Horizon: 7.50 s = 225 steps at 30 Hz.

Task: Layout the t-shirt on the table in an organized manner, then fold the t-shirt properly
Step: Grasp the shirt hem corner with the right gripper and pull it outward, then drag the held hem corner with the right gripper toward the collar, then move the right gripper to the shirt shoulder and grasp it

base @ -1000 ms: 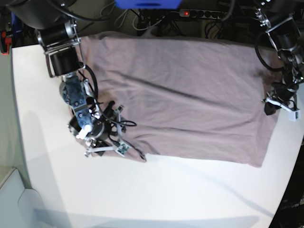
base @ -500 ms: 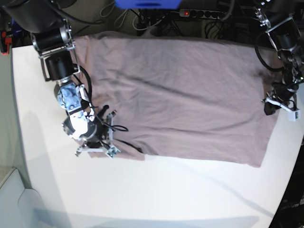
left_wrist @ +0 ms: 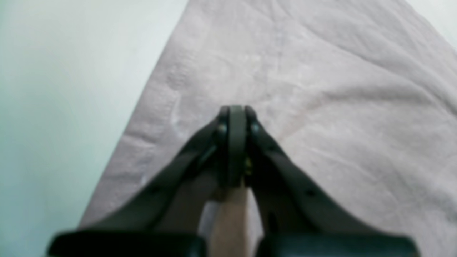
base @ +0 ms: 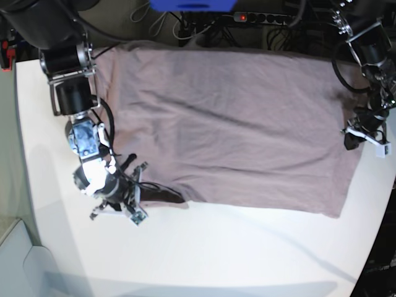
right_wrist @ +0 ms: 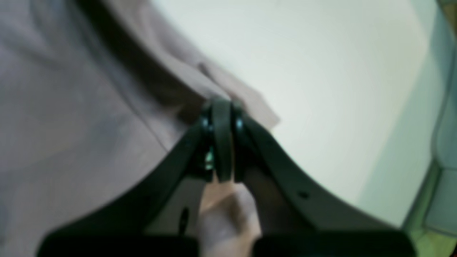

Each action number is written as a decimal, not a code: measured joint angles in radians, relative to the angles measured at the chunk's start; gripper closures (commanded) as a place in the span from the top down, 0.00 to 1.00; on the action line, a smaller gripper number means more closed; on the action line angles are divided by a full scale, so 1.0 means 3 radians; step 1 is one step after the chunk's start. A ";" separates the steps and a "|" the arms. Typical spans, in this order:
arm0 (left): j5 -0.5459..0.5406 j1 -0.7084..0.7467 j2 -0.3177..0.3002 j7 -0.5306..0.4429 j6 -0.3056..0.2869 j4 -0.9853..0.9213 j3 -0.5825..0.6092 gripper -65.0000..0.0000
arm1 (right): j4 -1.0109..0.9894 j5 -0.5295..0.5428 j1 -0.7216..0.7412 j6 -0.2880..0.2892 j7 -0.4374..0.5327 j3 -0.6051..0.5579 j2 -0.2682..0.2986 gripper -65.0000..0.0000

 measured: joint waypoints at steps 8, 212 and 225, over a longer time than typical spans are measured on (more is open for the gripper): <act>-0.0017 0.0020 0.0003 -0.0024 -0.0003 0.0000 0.0000 0.00 | -0.0217 -0.0008 0.0566 0.0000 0.0022 -0.0023 -0.0108 0.00; 0.0028 0.0793 0.0309 0.0952 -0.0013 0.1568 0.0436 0.00 | 0.2859 0.0032 -0.2326 -0.0097 -0.1881 0.0289 -0.0205 0.00; -0.0066 -0.0409 -0.0118 -0.0024 -0.0155 -0.0352 0.1031 0.00 | 0.2196 0.0029 -0.2083 -0.0095 -0.1741 0.0502 -0.0203 0.00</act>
